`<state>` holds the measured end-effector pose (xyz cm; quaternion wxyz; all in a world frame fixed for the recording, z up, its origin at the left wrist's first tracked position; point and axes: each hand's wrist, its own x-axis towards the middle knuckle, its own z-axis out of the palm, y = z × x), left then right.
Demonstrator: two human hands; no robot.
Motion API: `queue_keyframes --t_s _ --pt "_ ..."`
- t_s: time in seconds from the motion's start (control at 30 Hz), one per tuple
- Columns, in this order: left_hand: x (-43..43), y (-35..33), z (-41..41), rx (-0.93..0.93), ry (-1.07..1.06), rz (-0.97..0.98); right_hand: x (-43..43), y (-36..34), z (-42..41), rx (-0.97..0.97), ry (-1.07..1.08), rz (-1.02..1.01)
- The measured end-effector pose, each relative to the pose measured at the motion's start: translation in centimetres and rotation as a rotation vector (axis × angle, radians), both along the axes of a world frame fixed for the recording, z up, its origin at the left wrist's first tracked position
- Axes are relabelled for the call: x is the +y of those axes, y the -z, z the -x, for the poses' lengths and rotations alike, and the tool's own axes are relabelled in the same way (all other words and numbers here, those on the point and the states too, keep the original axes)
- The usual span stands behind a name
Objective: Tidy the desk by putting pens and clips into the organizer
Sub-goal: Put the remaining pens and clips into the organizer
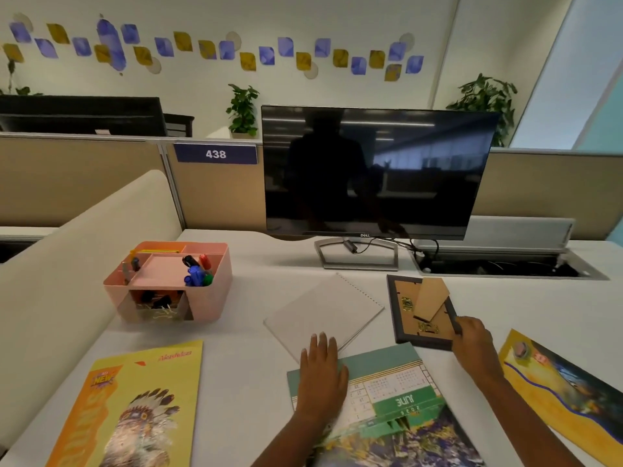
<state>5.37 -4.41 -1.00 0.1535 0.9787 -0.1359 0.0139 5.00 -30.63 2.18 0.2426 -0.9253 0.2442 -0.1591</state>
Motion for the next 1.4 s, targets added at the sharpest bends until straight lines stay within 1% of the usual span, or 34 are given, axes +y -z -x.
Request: queue_keyframes --t_s 0.03,0.17,0.23,0.3,0.4,0.5,0.6,0.67,0.7,0.8,0.83,0.87,0.93,1.0,1.03,1.07,1.13,1.17,1.2,1.23,1.3,1.4 --pt "-0.2 0.6 -0.2 -0.033 0.007 -0.031 -0.8 -0.1 -0.4 0.050 -0.007 0.013" --pt "-0.5 1.4 -0.3 -0.006 0.087 -0.166 -3.2 0.4 -1.8 0.272 -0.107 0.114" --pt "-0.1 1.7 -0.4 -0.006 0.126 -0.212 -4.0 0.7 -2.0 0.332 -0.133 0.121" --pt "0.1 2.0 -0.5 -0.006 0.133 -0.209 -4.6 1.1 -2.0 0.364 -0.132 0.143" --pt "-0.1 2.0 -0.7 0.002 0.088 -0.162 -5.4 1.7 -2.1 0.403 -0.107 0.238" --pt "0.0 2.1 -0.6 0.017 0.119 -0.158 -5.8 1.8 -2.1 0.444 -0.076 0.283" --pt "-0.1 2.0 -0.6 0.039 0.106 -0.101 -6.4 1.3 -1.8 0.458 -0.058 0.228" --pt "-0.1 1.4 -0.4 0.049 0.076 -0.071 -6.6 0.7 -1.3 0.400 -0.041 0.165" --pt "-0.1 0.6 -0.2 0.065 0.083 -0.041 -6.5 0.3 -0.9 0.333 -0.028 0.141" --pt "-0.1 -0.4 0.2 0.051 0.074 0.234 -4.0 -1.0 0.6 0.040 -0.054 0.060" --pt "-0.2 -0.7 0.4 0.112 0.050 0.386 -2.3 -1.7 1.2 -0.022 -0.096 0.013" --pt "-0.2 -0.9 0.5 0.129 0.016 0.514 -0.3 -2.3 1.7 -0.057 -0.163 -0.035" --pt "-0.4 -1.9 1.0 0.094 -0.048 0.721 4.1 -2.9 2.5 -0.098 -0.318 -0.107" --pt "-0.9 -2.8 1.2 0.163 -0.137 0.918 8.4 -3.2 3.0 -0.111 -0.441 -0.153" --pt "-1.0 -3.3 1.2 0.255 -0.186 1.038 10.3 -3.2 3.2 -0.106 -0.485 -0.163" --pt "-1.0 -3.8 1.1 0.385 -0.239 1.170 12.1 -3.1 3.5 -0.110 -0.522 -0.162" --pt "-0.5 -4.6 1.1 0.686 -0.326 1.481 15.1 -2.7 3.8 -0.130 -0.588 -0.146" --pt "0.0 -4.9 1.2 0.805 -0.376 1.631 16.4 -2.5 4.0 -0.133 -0.619 -0.141" --pt "0.6 -4.9 1.3 0.883 -0.442 1.733 17.5 -2.2 4.1 -0.134 -0.647 -0.141" --pt "1.3 -4.9 1.5 0.924 -0.503 1.795 18.4 -1.9 4.2 -0.133 -0.667 -0.147" --pt "3.0 -5.0 1.8 0.946 -0.579 1.845 19.9 -1.2 4.2 -0.139 -0.675 -0.178" --pt "5.5 -5.2 1.8 0.958 -0.621 1.907 21.3 -0.5 4.1 -0.190 -0.673 -0.210"
